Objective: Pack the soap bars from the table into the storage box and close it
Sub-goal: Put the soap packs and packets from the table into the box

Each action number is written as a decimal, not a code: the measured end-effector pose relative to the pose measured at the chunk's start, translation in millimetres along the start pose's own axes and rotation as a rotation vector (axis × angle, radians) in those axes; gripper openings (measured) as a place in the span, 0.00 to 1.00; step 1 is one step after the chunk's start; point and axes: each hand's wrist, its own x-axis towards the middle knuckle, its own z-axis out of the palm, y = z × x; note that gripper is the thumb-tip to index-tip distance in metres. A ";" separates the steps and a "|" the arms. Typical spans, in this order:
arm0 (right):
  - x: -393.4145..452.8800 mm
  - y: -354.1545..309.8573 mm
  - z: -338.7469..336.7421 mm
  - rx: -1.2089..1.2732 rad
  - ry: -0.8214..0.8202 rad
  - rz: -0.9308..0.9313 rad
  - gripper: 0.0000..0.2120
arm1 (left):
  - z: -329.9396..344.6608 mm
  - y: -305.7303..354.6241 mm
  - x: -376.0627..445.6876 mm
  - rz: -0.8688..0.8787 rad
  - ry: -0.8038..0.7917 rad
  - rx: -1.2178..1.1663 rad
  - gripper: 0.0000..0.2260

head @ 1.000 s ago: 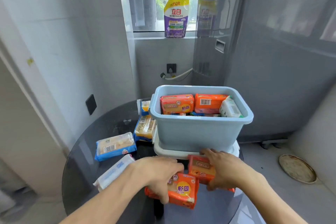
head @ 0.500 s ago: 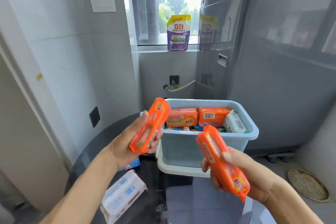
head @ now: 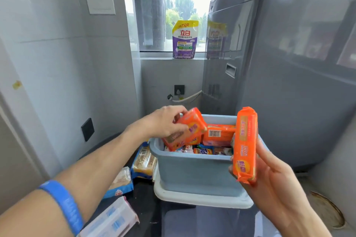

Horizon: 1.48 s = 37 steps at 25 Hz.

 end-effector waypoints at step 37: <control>152.5 -20.8 -13.7 -2.062 -0.192 -0.387 0.16 | 36.0 -21.2 5.7 -0.154 0.101 0.354 0.09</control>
